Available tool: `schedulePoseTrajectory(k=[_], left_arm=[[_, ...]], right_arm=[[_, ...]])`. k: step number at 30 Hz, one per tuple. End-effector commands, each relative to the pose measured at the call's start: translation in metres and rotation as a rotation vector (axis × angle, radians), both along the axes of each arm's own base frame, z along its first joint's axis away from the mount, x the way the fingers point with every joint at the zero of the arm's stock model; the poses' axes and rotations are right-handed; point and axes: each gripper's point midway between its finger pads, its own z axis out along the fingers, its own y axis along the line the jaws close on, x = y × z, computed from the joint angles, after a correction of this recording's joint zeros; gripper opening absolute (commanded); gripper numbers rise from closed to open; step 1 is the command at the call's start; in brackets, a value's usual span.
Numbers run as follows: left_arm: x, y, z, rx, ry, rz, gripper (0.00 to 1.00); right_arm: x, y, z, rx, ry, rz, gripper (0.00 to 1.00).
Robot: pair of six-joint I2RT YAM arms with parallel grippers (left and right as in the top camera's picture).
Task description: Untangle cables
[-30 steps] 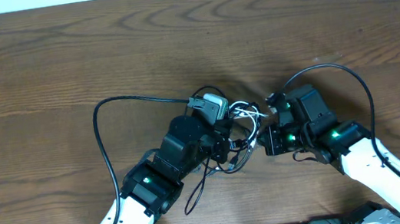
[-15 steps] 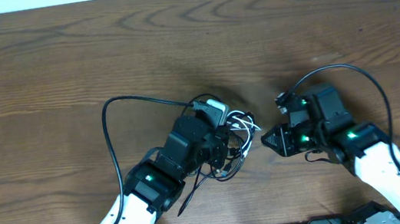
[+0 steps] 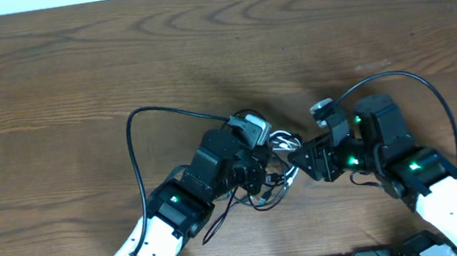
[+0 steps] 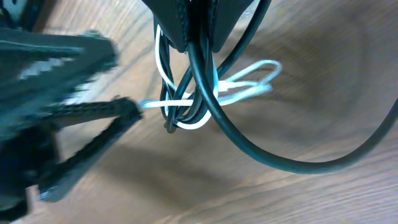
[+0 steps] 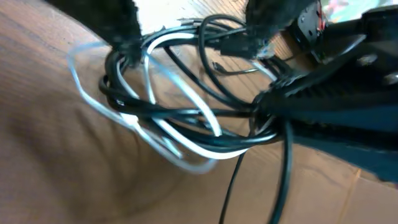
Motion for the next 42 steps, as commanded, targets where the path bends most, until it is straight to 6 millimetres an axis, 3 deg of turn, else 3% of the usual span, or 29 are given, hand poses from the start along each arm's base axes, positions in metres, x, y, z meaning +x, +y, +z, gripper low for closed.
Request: schedulePoseTrajectory(k=[1, 5, 11, 12, 13, 14, 16, 20, 25, 27, 32, 36, 39, 42], left_arm=[[-0.005, -0.006, 0.006, -0.027, 0.0, -0.042, 0.08], [-0.005, -0.006, 0.006, -0.027, 0.0, -0.042, 0.08], [-0.005, -0.006, 0.006, -0.026, 0.0, -0.042, 0.08], [-0.005, -0.006, 0.006, -0.027, -0.001, -0.042, 0.08], [-0.005, -0.006, 0.006, -0.027, 0.0, -0.042, 0.08], [-0.005, -0.006, 0.006, -0.027, 0.0, -0.042, 0.08], [-0.005, -0.006, 0.006, -0.027, -0.001, -0.042, 0.08], [-0.006, -0.007, 0.006, -0.031, 0.002, -0.049, 0.08], [-0.007, -0.007, 0.006, -0.034, 0.005, -0.054, 0.08], [-0.007, -0.007, 0.006, -0.034, 0.005, -0.054, 0.07], [-0.007, -0.007, 0.006, -0.034, 0.005, -0.053, 0.08], [-0.007, -0.007, 0.006, -0.033, 0.005, -0.053, 0.08], [-0.007, -0.007, 0.006, -0.033, 0.005, -0.053, 0.07], [-0.007, -0.006, 0.005, -0.027, 0.008, -0.05, 0.08]], right_arm=[[-0.002, 0.005, -0.009, -0.011, 0.022, 0.031, 0.32], [-0.004, 0.007, -0.01, 0.0, 0.037, 0.044, 0.01], [-0.006, 0.006, -0.011, -0.004, 0.045, 0.043, 0.01], [-0.006, 0.006, -0.011, -0.005, 0.043, 0.044, 0.04], [-0.006, 0.006, -0.011, -0.007, 0.039, 0.048, 0.22], [-0.005, 0.006, -0.011, -0.013, 0.021, 0.063, 0.51], [-0.005, 0.006, -0.011, -0.023, -0.003, 0.085, 0.56], [-0.006, 0.007, -0.012, -0.029, -0.007, 0.091, 0.49], [-0.006, 0.008, -0.012, -0.029, -0.007, 0.093, 0.1], [-0.008, 0.009, -0.011, -0.02, -0.003, 0.101, 0.01], [-0.016, 0.015, -0.005, 0.03, 0.02, 0.141, 0.01], [-0.027, 0.02, 0.015, 0.144, 0.008, 0.219, 0.01], [-0.023, 0.008, 0.032, 0.202, -0.017, 0.183, 0.01], [-0.01, -0.025, 0.048, 0.212, -0.074, 0.049, 0.01]])
